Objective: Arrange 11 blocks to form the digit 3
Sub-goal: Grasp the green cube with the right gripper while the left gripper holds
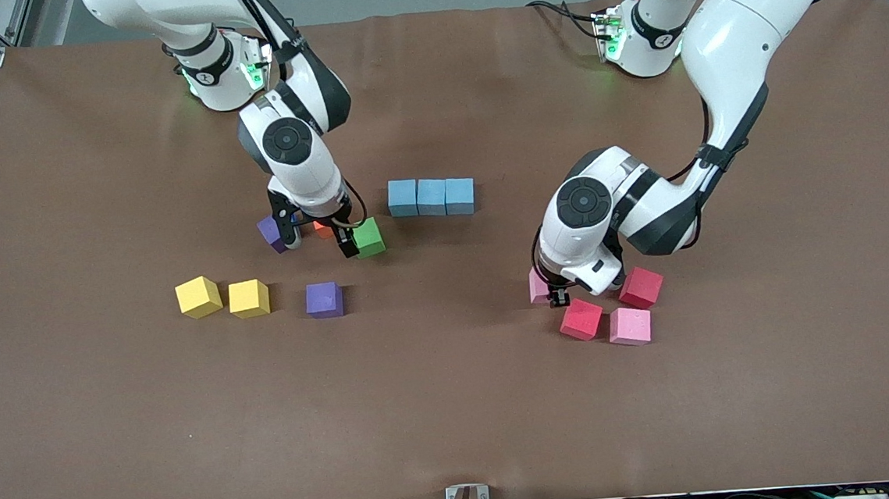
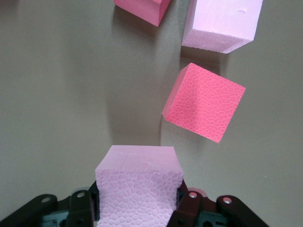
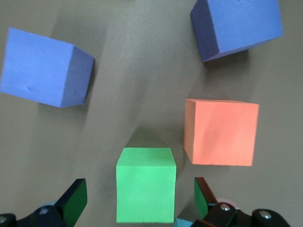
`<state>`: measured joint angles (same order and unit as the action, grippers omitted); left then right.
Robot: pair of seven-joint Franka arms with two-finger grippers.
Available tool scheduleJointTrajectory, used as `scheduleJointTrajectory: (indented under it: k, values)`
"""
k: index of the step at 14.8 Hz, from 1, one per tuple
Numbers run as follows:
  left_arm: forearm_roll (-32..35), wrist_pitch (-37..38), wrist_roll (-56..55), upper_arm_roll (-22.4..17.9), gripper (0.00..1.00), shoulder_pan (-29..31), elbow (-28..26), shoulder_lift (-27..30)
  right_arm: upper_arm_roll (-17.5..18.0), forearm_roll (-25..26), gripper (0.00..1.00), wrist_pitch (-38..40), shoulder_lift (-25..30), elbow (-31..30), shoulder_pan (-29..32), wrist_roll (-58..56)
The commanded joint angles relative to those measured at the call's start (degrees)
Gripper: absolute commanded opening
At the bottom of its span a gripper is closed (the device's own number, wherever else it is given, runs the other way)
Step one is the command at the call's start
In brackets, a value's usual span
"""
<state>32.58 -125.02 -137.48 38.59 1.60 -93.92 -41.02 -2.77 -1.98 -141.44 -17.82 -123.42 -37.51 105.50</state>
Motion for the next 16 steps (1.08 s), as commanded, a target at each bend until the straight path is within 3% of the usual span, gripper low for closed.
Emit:
scheduleJointTrajectory:
  k: [1,13,14,16]
  values:
    - [-0.3,1.4,0.2,0.0,0.37,0.2,-0.2,1.5,0.7,0.2,1.0,-2.2,-1.5,-0.3,0.3,2.7]
    - [-0.5,1.8,0.9,0.1,0.37,0.8,-0.3,1.3,1.0,0.0,0.92,-6.3,-5.6,0.4,-0.5,5.3]
    - [-0.5,1.8,0.9,0.1,0.37,0.8,-0.3,1.3,1.0,0.0,0.89,-6.3,-5.6,0.4,-0.5,5.3]
    - [-0.5,1.8,0.9,0.1,0.37,0.8,-0.2,1.3,1.1,0.0,0.69,-6.3,-5.7,0.4,-1.2,5.3]
